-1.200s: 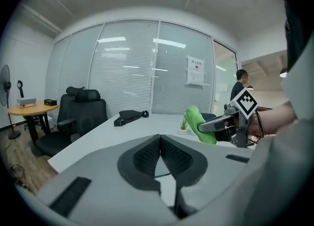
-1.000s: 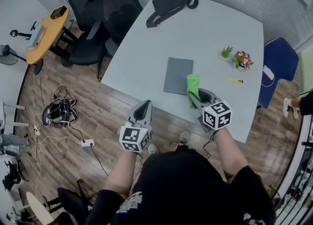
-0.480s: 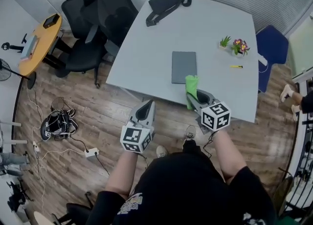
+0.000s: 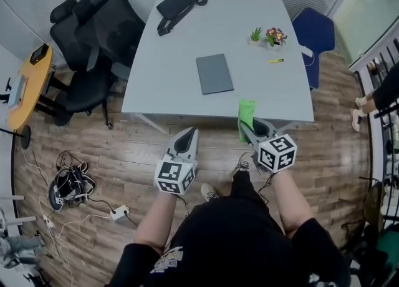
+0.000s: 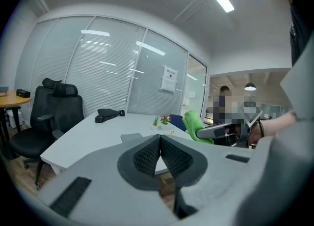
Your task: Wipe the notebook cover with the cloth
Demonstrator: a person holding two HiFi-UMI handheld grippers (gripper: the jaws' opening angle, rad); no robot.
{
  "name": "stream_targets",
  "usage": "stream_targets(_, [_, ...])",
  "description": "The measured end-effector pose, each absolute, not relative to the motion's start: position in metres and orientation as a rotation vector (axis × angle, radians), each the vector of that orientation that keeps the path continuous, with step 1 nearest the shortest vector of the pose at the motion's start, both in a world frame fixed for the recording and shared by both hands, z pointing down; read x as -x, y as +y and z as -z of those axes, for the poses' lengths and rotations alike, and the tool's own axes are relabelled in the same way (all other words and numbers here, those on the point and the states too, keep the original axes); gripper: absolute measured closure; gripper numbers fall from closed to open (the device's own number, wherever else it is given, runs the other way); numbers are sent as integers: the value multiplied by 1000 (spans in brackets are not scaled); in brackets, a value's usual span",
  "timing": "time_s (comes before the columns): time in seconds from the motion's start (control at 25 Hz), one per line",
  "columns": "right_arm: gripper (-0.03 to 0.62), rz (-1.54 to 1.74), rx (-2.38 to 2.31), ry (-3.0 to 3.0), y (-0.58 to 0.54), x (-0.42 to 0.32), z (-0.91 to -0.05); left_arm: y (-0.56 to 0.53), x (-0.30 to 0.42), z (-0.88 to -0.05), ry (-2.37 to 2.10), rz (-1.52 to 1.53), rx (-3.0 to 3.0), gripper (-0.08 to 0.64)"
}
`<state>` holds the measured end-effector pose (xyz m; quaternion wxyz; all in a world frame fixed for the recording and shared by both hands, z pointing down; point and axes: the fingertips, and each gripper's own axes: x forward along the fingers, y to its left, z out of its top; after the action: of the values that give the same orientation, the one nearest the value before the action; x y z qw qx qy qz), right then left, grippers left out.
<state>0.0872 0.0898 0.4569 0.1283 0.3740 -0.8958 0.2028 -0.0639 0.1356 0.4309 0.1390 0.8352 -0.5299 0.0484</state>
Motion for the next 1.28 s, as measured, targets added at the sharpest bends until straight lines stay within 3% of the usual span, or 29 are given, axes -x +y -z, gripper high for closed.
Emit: stream_targets(1.28, [483, -541, -1090, -2643, 154, -111, -440, 191, 25, -417, -1512, -153, -2463, 554])
